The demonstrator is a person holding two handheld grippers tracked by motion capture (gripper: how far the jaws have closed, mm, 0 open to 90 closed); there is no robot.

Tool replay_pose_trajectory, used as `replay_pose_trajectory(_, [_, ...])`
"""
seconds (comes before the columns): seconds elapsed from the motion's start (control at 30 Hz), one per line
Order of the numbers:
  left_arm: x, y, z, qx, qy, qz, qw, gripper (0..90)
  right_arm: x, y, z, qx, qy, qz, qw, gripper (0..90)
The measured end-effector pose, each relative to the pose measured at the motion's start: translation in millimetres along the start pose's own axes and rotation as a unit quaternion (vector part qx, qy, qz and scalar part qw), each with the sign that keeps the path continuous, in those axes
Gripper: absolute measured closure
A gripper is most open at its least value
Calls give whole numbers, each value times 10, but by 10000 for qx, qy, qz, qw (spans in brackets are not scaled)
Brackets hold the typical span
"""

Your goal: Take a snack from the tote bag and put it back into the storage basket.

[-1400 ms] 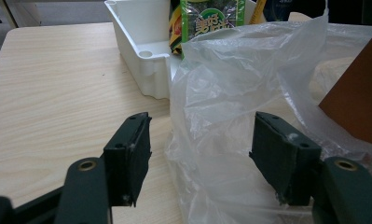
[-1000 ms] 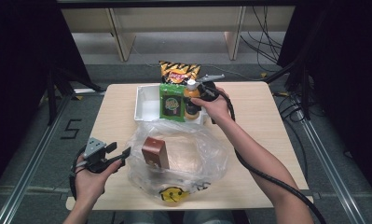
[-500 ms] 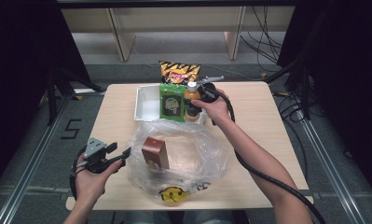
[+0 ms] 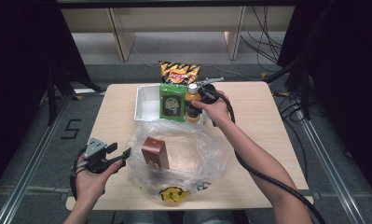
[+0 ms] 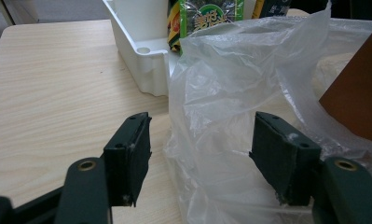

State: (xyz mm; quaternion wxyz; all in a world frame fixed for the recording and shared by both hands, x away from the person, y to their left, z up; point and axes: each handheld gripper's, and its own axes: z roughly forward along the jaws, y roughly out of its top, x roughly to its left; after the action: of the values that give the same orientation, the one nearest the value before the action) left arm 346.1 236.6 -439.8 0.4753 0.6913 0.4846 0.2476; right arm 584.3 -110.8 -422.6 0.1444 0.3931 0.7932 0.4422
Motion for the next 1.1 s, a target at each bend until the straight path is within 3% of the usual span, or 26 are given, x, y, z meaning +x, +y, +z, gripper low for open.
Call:
replay_pose_trajectory(0.17, [1,-2,2,4,2,10,10000,369,13,-22,18,47,32,96,9999,312])
replay_pose_trajectory(0.27, [-11,-6,-2,43,32,-66,10000,369,9,-31,21,70,16,49,10000,312])
replay_pose_trajectory(0.4, [0,-3,3,0,-2,19,10000,369,-2,-47,47,63,31,-6,10000,312])
replay_pose_trajectory(0.8, [-12,-9,-3,55,37,-36,10000,369,9,-80,82,53,-60,56,10000,311])
replay_pose_trajectory(0.83, [-12,-9,-3,54,37,-33,10000,369,8,-77,69,171,8,85,9998,311])
replay_pose_trajectory(0.97, [-12,-11,-1,62,39,-26,10000,369,-13,-93,97,101,-23,-54,9999,311])
replay_pose_trajectory(1.1, [-11,-10,-3,58,36,-24,10000,369,0,-95,86,214,-58,29,9998,310])
